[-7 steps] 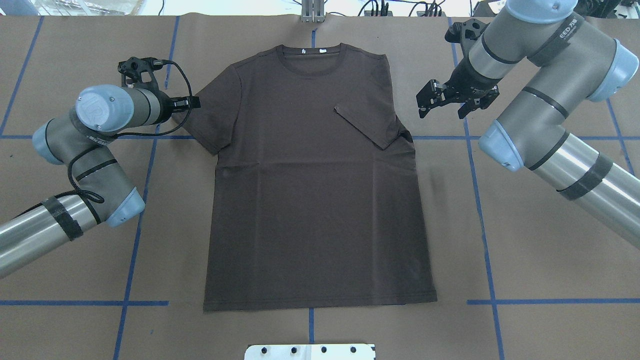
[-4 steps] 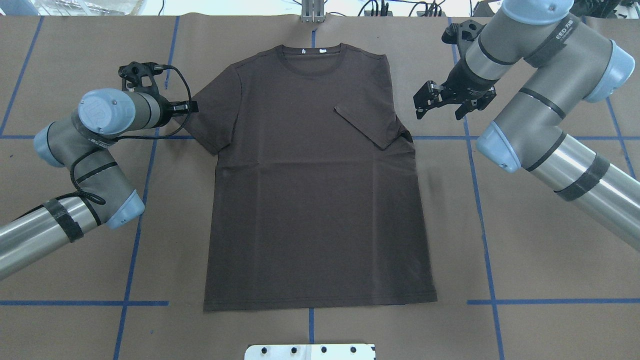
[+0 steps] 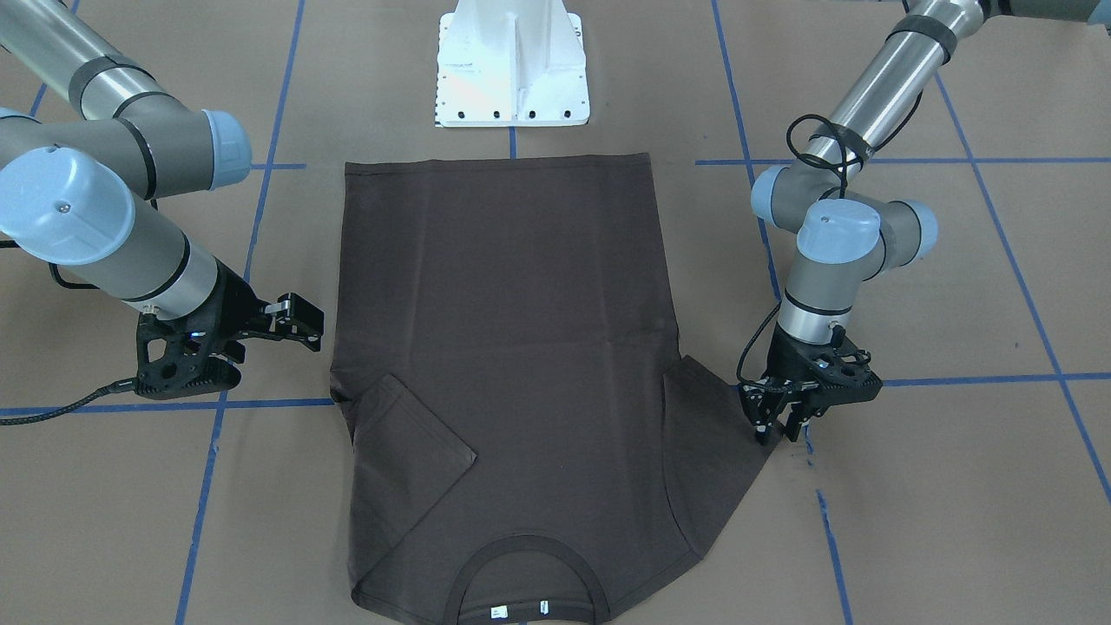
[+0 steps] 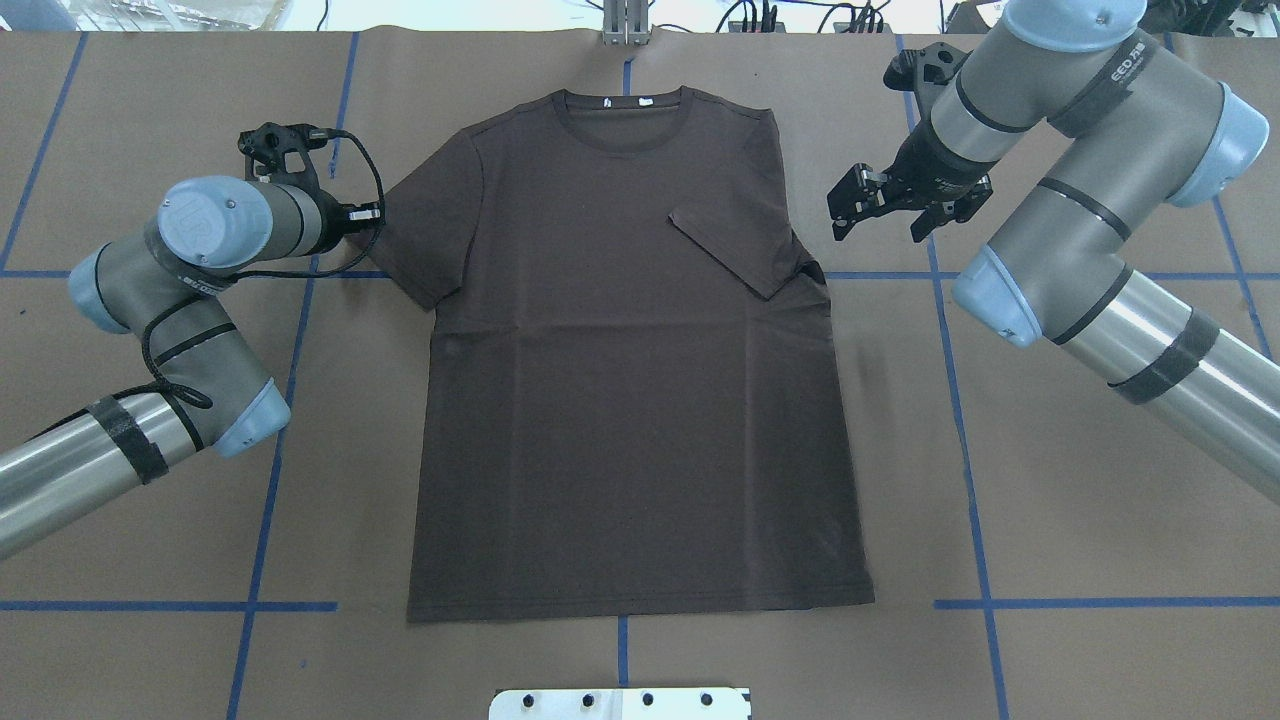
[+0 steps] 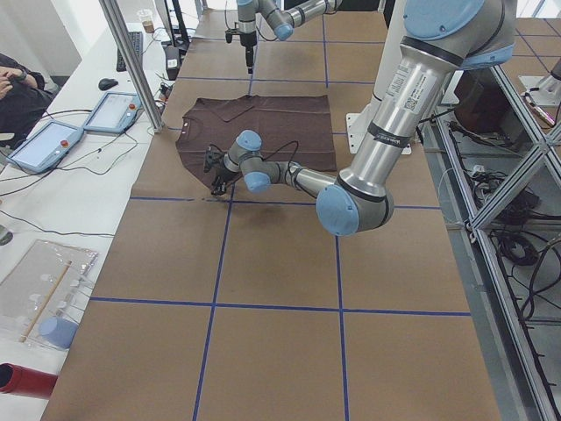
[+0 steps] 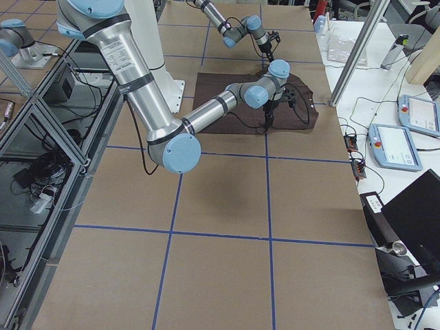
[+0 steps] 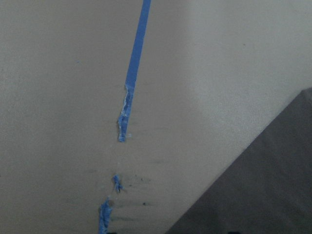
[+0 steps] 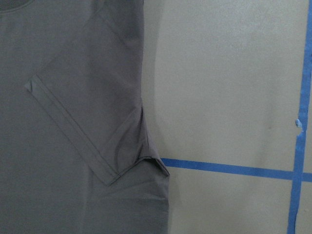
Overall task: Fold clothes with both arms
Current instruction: 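Release and lift the right gripper while the left arm moves toward the other sleeve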
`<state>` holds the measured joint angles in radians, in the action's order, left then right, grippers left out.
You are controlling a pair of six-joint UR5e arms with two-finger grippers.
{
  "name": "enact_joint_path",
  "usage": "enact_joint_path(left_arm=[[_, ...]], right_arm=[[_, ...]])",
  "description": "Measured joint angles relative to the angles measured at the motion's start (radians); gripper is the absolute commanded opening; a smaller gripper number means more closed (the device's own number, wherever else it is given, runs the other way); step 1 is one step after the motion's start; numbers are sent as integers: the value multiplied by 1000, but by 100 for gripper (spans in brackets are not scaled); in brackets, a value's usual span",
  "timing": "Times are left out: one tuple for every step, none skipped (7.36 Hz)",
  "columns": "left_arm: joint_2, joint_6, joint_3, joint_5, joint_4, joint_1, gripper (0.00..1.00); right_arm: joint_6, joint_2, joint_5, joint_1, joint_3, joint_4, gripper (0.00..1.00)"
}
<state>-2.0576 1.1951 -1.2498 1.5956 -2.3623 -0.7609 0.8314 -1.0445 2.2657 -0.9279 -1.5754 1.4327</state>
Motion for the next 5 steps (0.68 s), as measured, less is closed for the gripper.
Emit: enact_joint_path(left_arm=[[0, -1, -1, 0, 1, 0, 4], [-1, -1, -3, 1, 1, 0, 0], [-1, -1, -5, 1, 1, 0, 0], [-3, -1, -15, 5, 5, 0, 0], [-9, -1, -52, 17, 38, 0, 0]], right_arm=[[0, -1, 0, 0, 0, 0, 100], [0, -1, -5, 1, 0, -1, 100], [0, -2, -11, 3, 0, -1, 100], [0, -2, -15, 3, -1, -1, 100], [2, -1, -15, 3, -4, -2, 100]])
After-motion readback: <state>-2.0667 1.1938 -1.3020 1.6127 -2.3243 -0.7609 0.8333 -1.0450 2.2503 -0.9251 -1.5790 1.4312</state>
